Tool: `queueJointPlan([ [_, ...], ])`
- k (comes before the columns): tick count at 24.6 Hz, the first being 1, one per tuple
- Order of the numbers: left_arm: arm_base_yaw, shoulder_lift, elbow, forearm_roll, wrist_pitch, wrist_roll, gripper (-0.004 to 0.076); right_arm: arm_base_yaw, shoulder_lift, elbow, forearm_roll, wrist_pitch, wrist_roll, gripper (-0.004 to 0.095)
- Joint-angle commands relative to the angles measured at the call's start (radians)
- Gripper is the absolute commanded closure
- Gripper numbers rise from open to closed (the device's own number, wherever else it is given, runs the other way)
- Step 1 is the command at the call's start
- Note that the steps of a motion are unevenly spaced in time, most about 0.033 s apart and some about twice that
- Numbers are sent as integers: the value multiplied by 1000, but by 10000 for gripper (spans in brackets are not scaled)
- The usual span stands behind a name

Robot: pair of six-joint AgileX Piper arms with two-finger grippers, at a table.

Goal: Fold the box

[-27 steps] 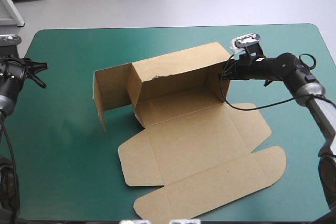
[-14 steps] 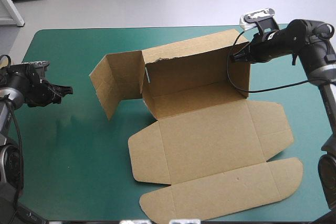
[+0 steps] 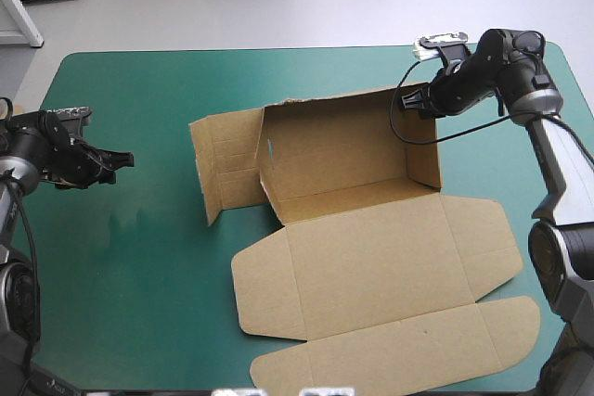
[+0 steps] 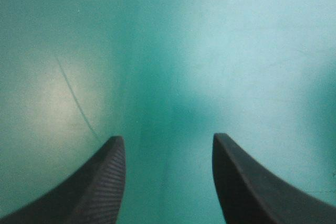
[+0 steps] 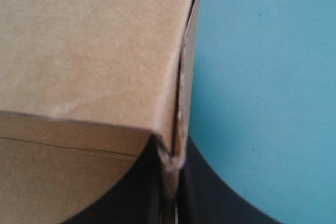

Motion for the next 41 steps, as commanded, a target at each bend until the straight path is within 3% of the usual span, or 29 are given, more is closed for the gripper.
queueJointPlan([
  [1, -1, -50, -30, 17, -4, -1, 358, -5, 19, -9, 19, 24, 0, 926],
  [6, -1, -50, -30, 21, 5, -1, 358, -3, 28, -9, 19, -90, -26, 913],
  [9, -1, -50, -30, 21, 7, -1, 358, -3, 30, -9, 19, -131, -47, 816],
  [11, -1, -50, -30, 21, 9, -1, 358, -3, 30, -9, 12, -144, -49, 652],
  [12, -1, -50, -30, 21, 14, -1, 358, -3, 30, -9, 12, -148, -49, 517],
  [14, -1, -50, -30, 21, 18, -1, 358, -3, 30, -11, 12, -150, -46, 382],
  [16, -1, -50, -30, 21, 21, -1, 358, -3, 28, -27, 12, -127, -40, 307],
  [23, -1, -72, -30, 24, 15, 1, 358, -3, -46, -111, 12, 8, -20, 307],
  [27, -1, -81, -30, 24, 11, 1, 358, 2, -147, -91, 5, 60, -8, 373],
  [28, -1, -81, -30, 24, 11, 1, 358, 13, -165, -78, -15, 60, -6, 372],
  [30, -1, -81, -30, 22, 3, 1, 358, 94, -209, -27, -167, 58, 50, 374],
  [34, -1, -81, -30, 18, -2, 6, 358, 193, -208, -5, -313, -23, 109, 376],
  [37, -1, -81, -30, 16, 1, 6, 358, 191, -178, -5, -340, -157, 191, 358],
  [41, -1, -81, -30, 8, 1, 6, 358, 122, -111, -7, -270, -182, 153, 242],
])
